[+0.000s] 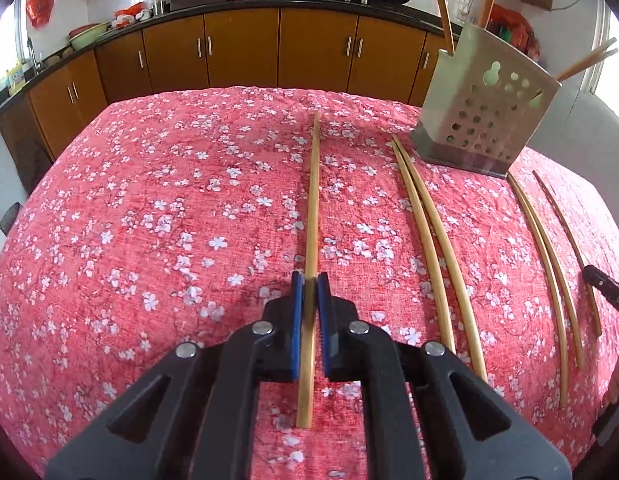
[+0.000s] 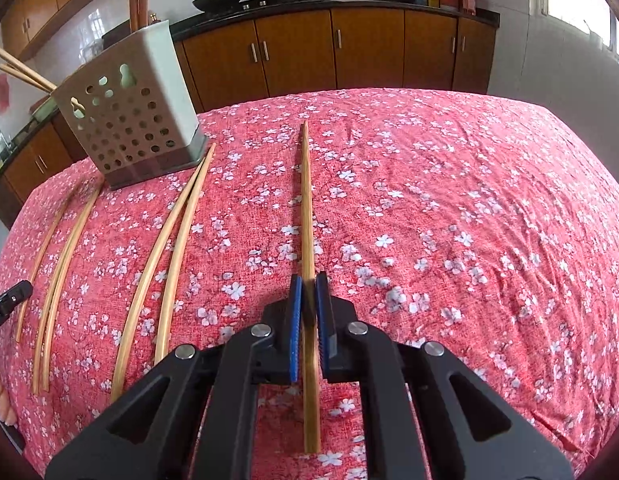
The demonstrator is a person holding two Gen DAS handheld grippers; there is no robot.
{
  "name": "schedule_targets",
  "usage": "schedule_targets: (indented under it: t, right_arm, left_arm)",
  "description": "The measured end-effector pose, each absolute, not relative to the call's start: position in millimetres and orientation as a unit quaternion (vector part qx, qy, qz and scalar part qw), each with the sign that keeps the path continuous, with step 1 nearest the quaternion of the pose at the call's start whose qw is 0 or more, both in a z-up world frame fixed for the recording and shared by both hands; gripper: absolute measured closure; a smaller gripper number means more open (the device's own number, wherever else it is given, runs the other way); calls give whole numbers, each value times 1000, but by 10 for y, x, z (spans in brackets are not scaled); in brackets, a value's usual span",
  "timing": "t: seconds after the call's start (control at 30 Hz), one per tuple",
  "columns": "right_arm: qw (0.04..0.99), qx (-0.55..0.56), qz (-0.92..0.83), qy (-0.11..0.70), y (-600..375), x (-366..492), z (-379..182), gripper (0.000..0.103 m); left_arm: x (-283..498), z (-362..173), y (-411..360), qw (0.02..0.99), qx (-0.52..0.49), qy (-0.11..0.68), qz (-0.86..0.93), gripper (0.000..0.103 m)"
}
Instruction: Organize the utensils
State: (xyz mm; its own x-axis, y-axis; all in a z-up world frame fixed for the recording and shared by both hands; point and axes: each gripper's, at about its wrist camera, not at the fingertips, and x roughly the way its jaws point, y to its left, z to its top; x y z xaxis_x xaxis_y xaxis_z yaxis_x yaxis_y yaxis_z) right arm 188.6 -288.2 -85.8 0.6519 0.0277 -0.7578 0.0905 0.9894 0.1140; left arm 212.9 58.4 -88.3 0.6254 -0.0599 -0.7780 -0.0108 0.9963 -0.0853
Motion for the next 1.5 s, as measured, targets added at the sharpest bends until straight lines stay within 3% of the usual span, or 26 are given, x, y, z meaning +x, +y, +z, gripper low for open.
schedule_targets:
  t: [1.5]
  right_arm:
    - [906,64,-19,419,-2846,1899,-864,94]
  left_arm:
    - [2120,-886,595,900,-57,431,-21,92]
